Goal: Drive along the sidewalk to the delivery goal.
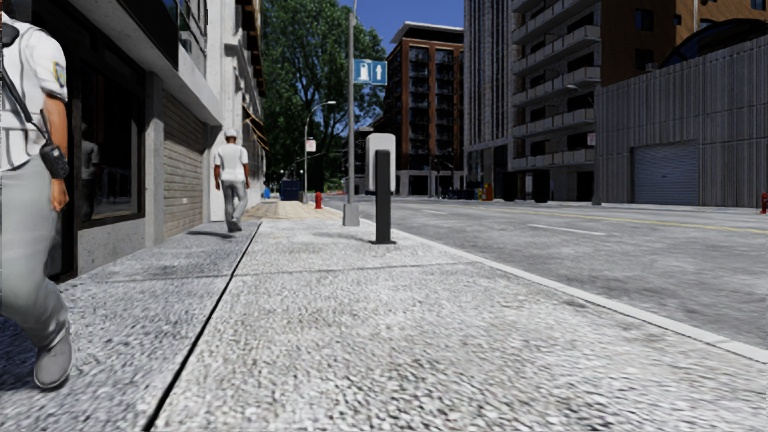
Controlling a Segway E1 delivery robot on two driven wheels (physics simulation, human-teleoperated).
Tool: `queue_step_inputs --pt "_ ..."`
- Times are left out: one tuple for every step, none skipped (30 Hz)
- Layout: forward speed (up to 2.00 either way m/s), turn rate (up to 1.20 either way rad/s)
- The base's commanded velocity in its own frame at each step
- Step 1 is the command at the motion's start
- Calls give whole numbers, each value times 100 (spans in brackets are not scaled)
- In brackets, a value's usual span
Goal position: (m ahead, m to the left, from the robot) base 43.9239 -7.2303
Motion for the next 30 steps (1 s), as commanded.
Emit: queue_step_inputs --pt "200 39" --pt "200 39" --pt "200 39" --pt "200 39" --pt "200 39" --pt "200 39" --pt "200 39" --pt "200 39" --pt "200 39" --pt "200 39" --pt "200 39" --pt "200 39" --pt "200 39" --pt "200 39" --pt "200 39" --pt "200 39" --pt "200 39" --pt "200 39" --pt "200 39" --pt "200 36" --pt "200 29" --pt "200 0" --pt "200 0" --pt "200 0" --pt "200 0" --pt "200 0" --pt "200 0" --pt "200 0" --pt "200 0" --pt "200 0"
